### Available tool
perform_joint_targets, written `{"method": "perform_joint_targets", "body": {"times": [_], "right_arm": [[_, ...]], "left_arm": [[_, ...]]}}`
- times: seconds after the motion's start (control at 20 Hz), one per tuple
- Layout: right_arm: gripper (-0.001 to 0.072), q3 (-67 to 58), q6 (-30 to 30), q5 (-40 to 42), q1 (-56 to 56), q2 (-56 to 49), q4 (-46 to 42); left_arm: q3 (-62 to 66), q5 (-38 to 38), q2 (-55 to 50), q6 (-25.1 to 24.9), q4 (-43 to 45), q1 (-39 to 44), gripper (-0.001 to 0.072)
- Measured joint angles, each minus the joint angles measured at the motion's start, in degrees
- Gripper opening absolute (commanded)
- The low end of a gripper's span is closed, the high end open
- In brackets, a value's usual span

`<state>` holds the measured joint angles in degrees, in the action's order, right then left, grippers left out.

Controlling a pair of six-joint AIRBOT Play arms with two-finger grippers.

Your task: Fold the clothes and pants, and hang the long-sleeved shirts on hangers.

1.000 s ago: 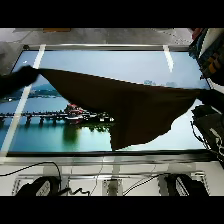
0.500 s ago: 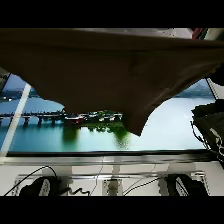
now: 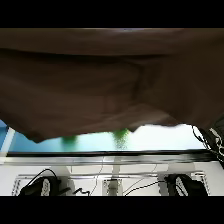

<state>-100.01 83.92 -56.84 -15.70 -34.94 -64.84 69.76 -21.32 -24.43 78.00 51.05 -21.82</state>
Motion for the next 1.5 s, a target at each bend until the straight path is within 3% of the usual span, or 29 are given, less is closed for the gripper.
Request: {"method": "perform_joint_targets", "body": {"times": [0.15,0.35,0.55,0.65,0.85,1.15,1.3,1.5], "right_arm": [[0.0013,-0.79,-0.15,0.13,0.0,-4.92,0.2],[0.0014,-1.07,-0.13,-6.49,0.02,-17.33,0.57],[0.0014,-1.16,-0.13,-14.95,0.26,-33.09,1.11],[0.0014,-1.16,-0.11,-15.52,0.79,-41.31,1.4],[0.0015,-1.16,-0.11,-9.01,2.56,-54.45,1.77],[0.0014,-0.98,-0.11,1.18,5.16,-65.0,-0.81],[0.0014,0.39,-0.11,1.46,5.42,-66.45,-6.14],[0.0014,3.58,-0.09,1.7,5.57,-67.67,-10.23]], "left_arm": [[0.0,-2.8,-3.82,-0.09,-0.13,0.0,0.0016],[0.0,-14.49,-15.17,-0.5,-0.2,1.07,0.0016],[-0.02,-21.05,-32.24,-8.0,0.11,6.08,0.0016],[-0.04,-20.26,-41.4,-12.46,0.09,9.11,0.0016],[0.0,-9.33,-55.52,-16.24,-2.91,13.9,0.0016],[0.02,0.13,-62.73,-17.79,-4.57,17.22,0.0015],[0.04,-2.32,-64.04,-17.75,-4.5,17.51,0.0015],[0.04,-11.43,-66.95,-13.81,-4.37,18.75,0.0016]]}}
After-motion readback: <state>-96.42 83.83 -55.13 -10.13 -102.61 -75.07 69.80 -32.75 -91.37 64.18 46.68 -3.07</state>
